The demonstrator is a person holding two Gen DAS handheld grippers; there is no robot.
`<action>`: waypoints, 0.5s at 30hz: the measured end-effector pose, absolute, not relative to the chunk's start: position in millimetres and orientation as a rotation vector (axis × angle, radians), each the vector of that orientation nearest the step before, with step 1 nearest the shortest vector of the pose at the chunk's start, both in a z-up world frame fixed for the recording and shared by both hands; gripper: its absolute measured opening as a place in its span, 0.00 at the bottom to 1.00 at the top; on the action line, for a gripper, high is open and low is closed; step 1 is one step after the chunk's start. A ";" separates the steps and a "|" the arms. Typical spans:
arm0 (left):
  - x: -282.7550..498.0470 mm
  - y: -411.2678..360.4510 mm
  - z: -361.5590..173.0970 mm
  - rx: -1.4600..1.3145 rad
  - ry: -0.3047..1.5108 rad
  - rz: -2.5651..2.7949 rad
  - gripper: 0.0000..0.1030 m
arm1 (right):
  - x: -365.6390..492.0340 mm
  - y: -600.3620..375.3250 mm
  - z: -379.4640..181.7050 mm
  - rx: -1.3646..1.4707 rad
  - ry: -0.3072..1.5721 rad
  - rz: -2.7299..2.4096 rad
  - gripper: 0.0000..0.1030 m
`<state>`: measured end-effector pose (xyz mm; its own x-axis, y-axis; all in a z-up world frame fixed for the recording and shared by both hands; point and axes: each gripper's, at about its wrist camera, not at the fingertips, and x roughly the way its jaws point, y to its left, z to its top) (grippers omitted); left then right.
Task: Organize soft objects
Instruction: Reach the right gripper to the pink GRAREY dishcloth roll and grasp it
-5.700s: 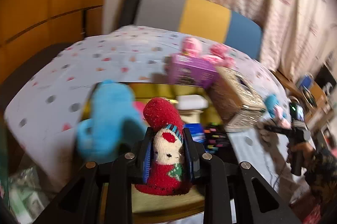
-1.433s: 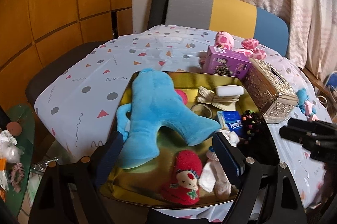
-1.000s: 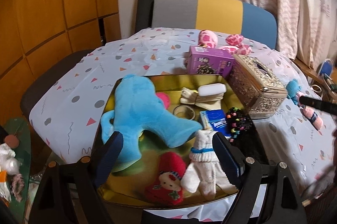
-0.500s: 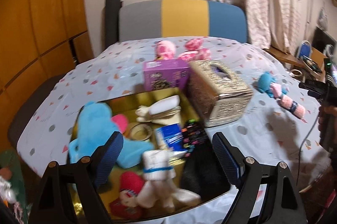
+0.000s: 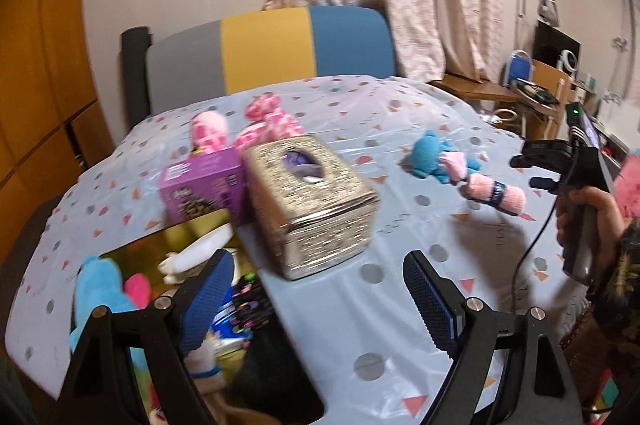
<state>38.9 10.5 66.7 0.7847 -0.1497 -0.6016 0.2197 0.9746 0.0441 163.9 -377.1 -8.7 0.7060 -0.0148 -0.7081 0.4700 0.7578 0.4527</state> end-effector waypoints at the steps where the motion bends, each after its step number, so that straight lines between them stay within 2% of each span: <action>1: 41.5 3.1 66.7 0.123 0.638 -0.216 0.84 | 162.7 -378.6 -9.5 0.680 0.747 -0.294 0.53; 15: 62.9 -58.0 55.3 0.176 0.683 -0.359 0.84 | 162.7 -385.3 -16.0 0.747 0.758 -0.284 0.53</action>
<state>62.9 -58.0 55.3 0.7176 -0.2657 -0.6438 0.3795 0.9243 0.0415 162.7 -385.3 -16.0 0.7044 0.0254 -0.7093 0.4857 0.7115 0.5078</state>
